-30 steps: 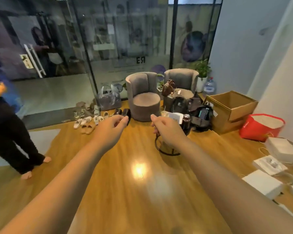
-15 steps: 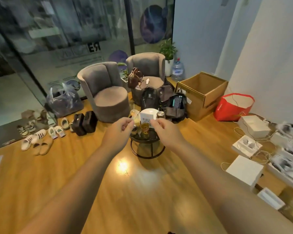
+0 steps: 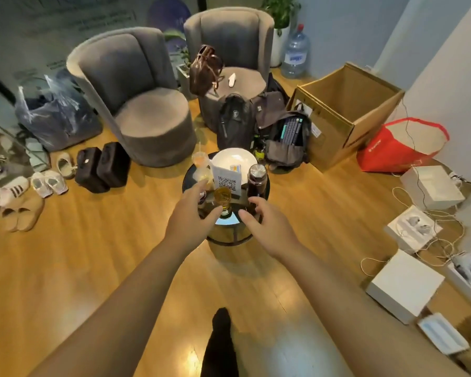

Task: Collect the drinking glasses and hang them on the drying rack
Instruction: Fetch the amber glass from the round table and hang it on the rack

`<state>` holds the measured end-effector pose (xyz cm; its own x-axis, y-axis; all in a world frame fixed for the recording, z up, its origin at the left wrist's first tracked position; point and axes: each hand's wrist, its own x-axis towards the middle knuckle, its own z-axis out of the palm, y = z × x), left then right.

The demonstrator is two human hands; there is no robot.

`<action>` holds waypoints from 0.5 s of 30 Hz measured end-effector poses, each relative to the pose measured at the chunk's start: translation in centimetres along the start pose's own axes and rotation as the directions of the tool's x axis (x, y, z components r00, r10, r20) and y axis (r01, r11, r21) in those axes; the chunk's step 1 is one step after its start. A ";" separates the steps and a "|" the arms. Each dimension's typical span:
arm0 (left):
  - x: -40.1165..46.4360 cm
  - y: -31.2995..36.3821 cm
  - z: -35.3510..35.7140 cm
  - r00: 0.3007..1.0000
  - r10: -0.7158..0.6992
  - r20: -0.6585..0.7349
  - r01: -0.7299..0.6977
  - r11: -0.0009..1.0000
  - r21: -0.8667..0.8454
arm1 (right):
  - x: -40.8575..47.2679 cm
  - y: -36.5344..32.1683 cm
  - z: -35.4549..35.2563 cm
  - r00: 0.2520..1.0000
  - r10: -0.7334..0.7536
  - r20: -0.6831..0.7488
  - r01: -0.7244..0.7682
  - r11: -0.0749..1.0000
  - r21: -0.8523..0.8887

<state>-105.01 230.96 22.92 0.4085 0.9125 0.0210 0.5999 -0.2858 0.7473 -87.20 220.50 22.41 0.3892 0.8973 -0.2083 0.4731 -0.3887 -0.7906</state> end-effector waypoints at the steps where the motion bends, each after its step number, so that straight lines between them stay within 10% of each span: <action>1: 1.9 -1.4 1.3 0.999 0.029 0.018 -0.029 0.999 0.023 | 2.0 0.9 0.9 1.000 0.018 0.000 -0.018 1.000 -0.009; 15: 20.1 -21.9 19.1 0.976 -0.021 0.217 -0.019 0.984 0.180 | 21.4 13.8 12.7 0.976 0.197 0.093 -0.207 0.973 0.107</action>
<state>-96.83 249.98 -5.74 0.5355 0.8330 -0.1393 0.7059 -0.3510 0.6152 -82.33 236.95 -0.28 0.3992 0.8187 -0.4128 0.2952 -0.5410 -0.7875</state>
